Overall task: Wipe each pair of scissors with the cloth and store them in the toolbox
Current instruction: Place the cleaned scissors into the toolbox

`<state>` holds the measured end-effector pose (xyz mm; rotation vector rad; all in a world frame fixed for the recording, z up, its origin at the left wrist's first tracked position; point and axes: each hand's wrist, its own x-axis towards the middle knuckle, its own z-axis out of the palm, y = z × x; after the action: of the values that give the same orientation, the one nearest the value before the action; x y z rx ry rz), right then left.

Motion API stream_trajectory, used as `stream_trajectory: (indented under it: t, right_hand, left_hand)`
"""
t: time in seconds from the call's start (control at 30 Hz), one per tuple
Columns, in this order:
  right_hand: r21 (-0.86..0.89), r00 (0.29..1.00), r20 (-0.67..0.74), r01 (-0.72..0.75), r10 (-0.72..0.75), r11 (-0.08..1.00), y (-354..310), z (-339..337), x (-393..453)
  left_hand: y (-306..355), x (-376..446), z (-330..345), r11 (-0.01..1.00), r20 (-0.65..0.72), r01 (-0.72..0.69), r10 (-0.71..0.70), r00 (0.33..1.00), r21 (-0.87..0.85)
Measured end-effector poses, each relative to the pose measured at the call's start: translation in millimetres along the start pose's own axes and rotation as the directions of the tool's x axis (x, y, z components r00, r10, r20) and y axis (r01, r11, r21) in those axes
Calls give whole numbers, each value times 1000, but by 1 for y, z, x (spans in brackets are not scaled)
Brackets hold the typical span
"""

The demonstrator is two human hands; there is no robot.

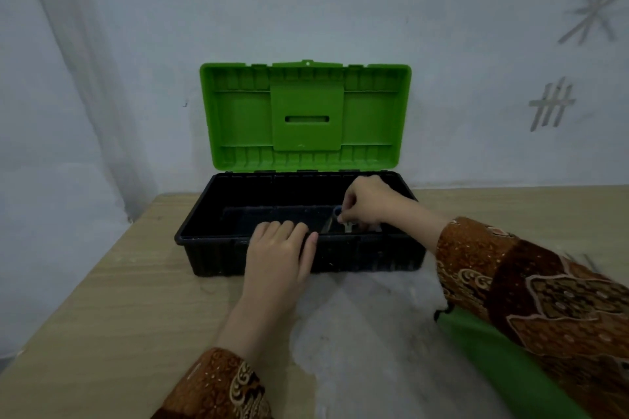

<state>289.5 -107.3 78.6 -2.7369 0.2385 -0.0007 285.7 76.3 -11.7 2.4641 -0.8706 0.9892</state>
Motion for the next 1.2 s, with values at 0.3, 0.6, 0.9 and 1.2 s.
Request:
stream_trajectory:
  t: [0.3, 0.6, 0.9, 1.2]
  right_hand:
    - [120, 977, -202, 88, -62, 989, 54, -44, -71]
    - [-212, 969, 245, 15, 38, 977, -32, 36, 32]
    - [-322, 943, 331, 73, 41, 944, -38, 44, 42]
    - [-294, 930, 366, 136, -20, 946, -41, 36, 31]
  left_hand:
    - [7, 6, -14, 995, 165, 67, -55, 985, -68]
    - [-18, 3, -16, 994, 137, 45, -58, 989, 101]
    - [-15, -3, -8, 995, 27, 59, -61, 998, 80]
    - [-14, -3, -11, 995, 74, 79, -83, 994, 64]
